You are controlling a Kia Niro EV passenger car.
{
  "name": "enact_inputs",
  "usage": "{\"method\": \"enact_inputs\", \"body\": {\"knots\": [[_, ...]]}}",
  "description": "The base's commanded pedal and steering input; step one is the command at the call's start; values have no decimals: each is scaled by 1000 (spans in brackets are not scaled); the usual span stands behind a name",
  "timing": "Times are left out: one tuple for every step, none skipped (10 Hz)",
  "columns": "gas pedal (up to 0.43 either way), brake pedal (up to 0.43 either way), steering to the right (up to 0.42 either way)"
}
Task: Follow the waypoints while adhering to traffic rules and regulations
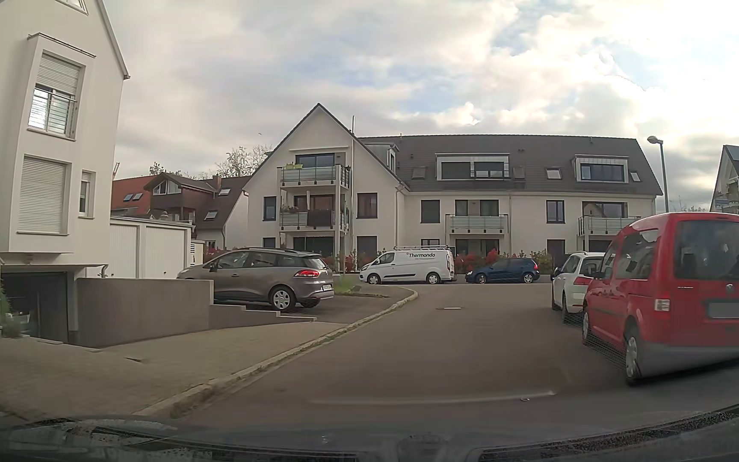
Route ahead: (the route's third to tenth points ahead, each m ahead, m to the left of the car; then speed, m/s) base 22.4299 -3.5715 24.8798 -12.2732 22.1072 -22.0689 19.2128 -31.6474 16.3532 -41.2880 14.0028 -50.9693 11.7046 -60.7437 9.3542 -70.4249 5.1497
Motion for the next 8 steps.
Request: {"method": "enact_inputs", "body": {"knots": [[39,0,66],[39,0,70],[39,0,75],[39,0,82],[39,0,84],[39,0,88],[20,0,94],[0,0,94]]}}
